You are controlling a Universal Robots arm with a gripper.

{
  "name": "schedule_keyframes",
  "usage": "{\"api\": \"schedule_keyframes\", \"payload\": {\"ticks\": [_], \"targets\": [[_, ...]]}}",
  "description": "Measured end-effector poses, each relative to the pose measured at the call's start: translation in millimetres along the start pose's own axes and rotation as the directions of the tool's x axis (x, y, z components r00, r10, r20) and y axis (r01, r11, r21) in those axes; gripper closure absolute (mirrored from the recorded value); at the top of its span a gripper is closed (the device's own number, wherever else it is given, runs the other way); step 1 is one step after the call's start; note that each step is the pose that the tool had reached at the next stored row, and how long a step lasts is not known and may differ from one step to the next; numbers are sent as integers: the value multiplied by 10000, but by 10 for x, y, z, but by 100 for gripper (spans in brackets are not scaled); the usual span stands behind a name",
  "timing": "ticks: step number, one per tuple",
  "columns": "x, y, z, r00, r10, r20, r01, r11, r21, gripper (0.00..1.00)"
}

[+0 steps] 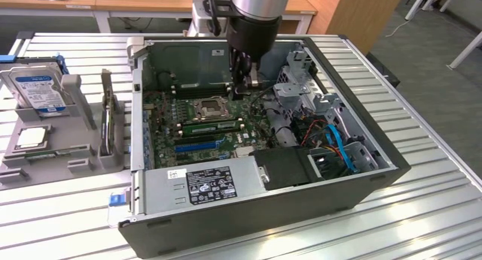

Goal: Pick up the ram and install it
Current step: 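Press down the ram until it locks into place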

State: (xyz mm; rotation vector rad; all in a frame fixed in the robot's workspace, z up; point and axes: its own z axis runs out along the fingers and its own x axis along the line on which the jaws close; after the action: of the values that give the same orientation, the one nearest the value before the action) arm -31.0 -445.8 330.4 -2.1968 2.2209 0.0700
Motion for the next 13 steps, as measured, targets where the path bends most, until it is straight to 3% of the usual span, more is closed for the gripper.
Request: {"api": "schedule_keyframes", "payload": {"ticks": [13], "targets": [[-157,18,14,10000,-1,1,1,10000,0,90]]}}
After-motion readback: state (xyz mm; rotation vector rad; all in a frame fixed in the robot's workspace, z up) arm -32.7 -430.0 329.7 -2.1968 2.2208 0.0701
